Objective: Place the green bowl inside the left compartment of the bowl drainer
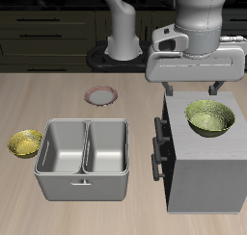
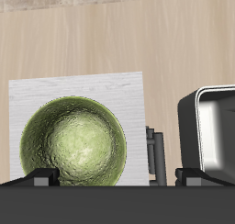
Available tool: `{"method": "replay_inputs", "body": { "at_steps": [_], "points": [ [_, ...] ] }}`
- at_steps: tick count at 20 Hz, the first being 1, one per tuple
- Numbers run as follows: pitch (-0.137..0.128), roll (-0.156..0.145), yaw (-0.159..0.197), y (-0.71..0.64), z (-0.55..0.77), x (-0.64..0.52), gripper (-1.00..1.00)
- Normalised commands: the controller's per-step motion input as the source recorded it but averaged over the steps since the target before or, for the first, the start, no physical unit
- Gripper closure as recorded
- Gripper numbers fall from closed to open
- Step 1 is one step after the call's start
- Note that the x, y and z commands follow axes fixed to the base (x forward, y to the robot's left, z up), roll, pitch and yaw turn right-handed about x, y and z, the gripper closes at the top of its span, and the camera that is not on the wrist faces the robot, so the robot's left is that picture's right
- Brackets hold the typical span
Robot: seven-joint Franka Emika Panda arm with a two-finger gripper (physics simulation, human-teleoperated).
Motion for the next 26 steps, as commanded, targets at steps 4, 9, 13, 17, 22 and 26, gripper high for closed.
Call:
{"method": "replay_inputs", "body": {
  "at_steps": [4, 9, 13, 17, 22, 26],
  "points": [
    [0.054, 0.001, -0.021, -0.03, -0.30, -0.02, -1.00],
    [0.047, 0.006, 0.004, -0.05, -0.29, -0.03, -1.00],
    [0.027, 0.004, 0.026, -0.05, -0.23, -0.03, -1.00],
    [0.029, 0.002, 0.037, 0.02, -0.27, -0.01, -1.00],
    [0.024, 0.000, 0.010, 0.04, -0.24, 0.05, -1.00],
    [0.006, 0.073, -0.076, 0.18, -0.30, 0.02, 1.00]
  ]
}}
